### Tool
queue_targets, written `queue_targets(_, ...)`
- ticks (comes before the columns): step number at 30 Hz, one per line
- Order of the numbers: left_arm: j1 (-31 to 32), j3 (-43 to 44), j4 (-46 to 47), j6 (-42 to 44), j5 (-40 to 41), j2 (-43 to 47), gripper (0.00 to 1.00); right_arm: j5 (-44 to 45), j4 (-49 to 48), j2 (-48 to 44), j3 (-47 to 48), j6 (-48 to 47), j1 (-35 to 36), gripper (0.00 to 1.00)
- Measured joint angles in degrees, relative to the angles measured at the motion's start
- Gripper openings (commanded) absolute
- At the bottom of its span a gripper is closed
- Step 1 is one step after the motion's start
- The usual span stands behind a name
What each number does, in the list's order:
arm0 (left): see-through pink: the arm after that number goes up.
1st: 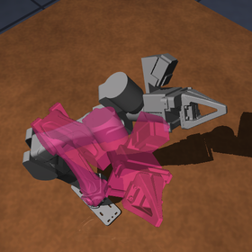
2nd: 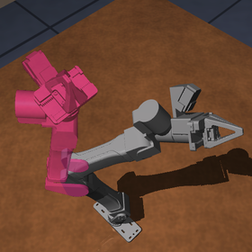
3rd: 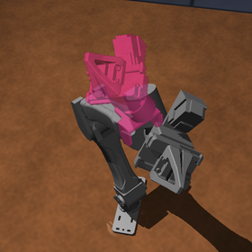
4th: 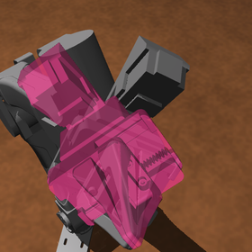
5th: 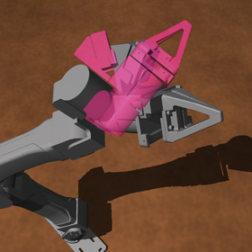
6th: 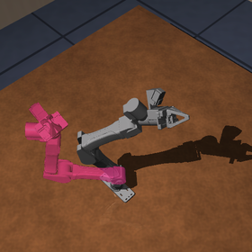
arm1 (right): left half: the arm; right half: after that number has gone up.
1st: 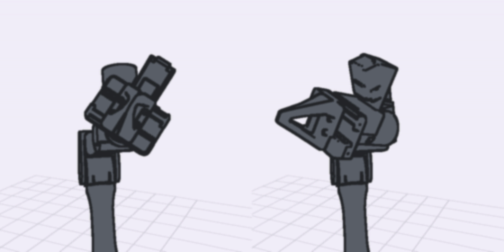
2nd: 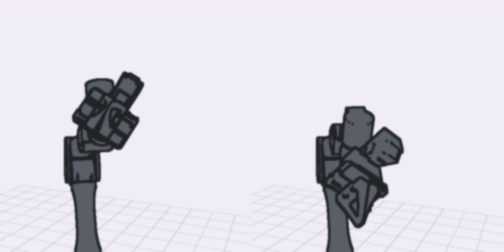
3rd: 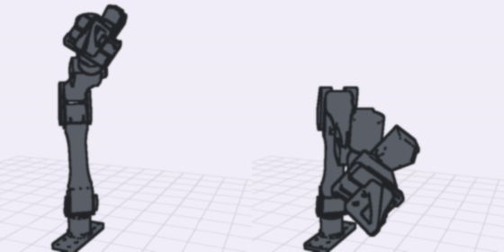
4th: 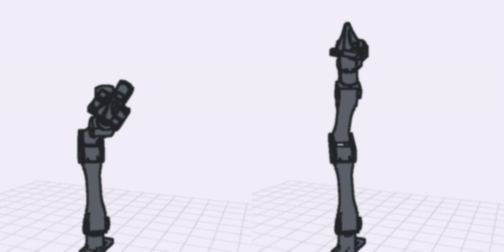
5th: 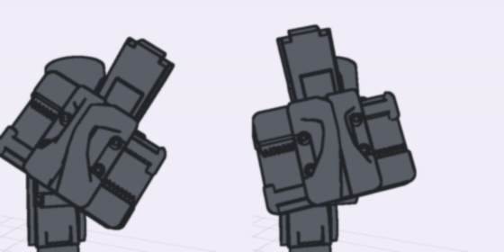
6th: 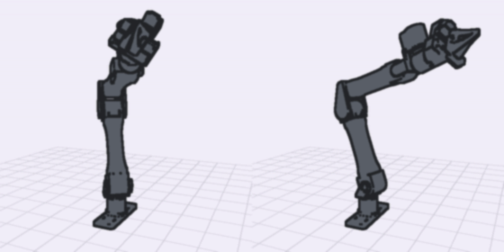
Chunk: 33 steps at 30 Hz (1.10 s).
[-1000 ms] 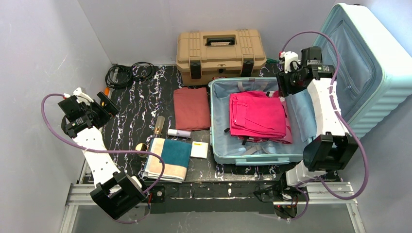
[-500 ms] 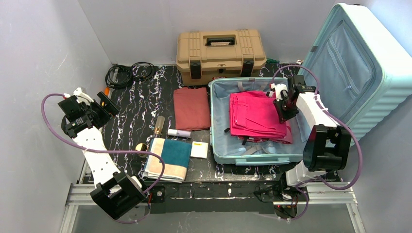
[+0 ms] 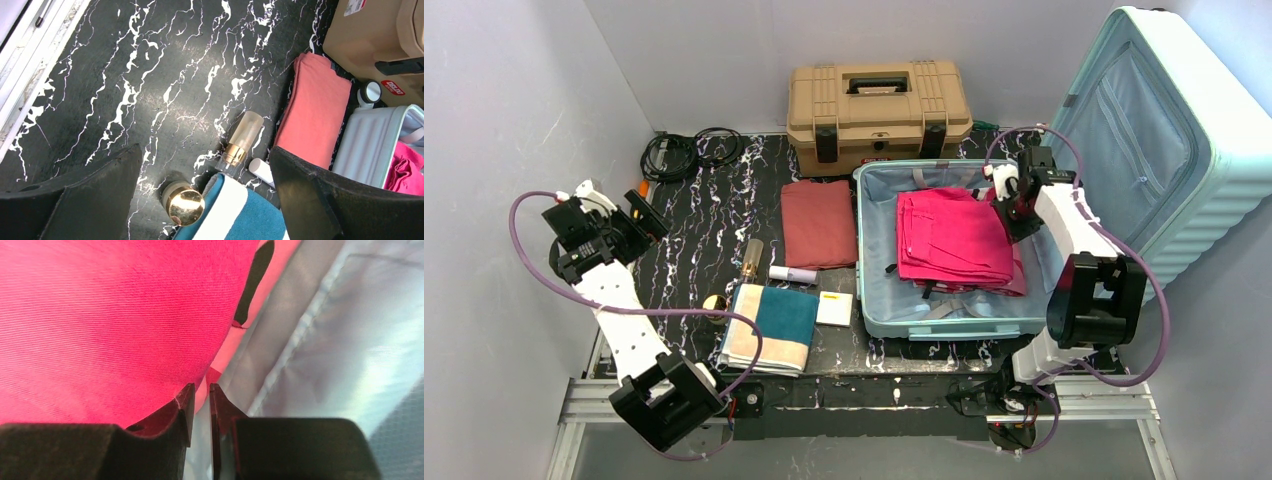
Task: Pack the luggage
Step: Place the clothes in the luggage.
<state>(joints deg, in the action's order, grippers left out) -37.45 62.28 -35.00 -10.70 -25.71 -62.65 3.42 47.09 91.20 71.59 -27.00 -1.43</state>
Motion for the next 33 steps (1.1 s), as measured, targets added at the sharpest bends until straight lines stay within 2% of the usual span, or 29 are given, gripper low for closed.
queue_targets(8, 0.0, 2.0, -3.6, 8.3, -4.8, -4.6, 0.98, -10.2, 7.5, -5.7, 7.8, -5.4, 0.0, 0.27)
queue_targets(11, 0.1, 2.3, -5.5, 13.0, -6.6, -5.7, 0.98, -12.5, 8.9, -8.0, 5.1, -8.4, 0.3, 0.27)
queue_targets(15, 1.9, 2.3, -8.3, 20.9, -7.7, -5.7, 0.98, -12.2, 8.8, -6.6, -2.8, -11.2, 0.6, 0.27)
queue_targets(18, 7.5, 2.3, -9.6, 25.8, -5.9, -5.7, 0.98, -10.4, 7.2, -3.1, -6.9, -12.3, 0.6, 0.27)
queue_targets(22, 13.7, 2.3, -10.4, 29.1, -3.8, -5.6, 0.98, -8.1, 5.9, -2.1, -7.0, -12.3, 0.6, 0.28)
queue_targets(28, 19.5, 4.1, -10.7, 29.8, -1.2, -6.4, 0.98, -7.1, 7.9, -3.1, -3.9, -12.1, 0.7, 0.45)
queue_targets(33, 27.2, 7.3, -10.1, 28.8, 0.3, -10.5, 0.98, -12.7, 11.6, -6.2, 7.6, -11.5, 0.7, 0.60)
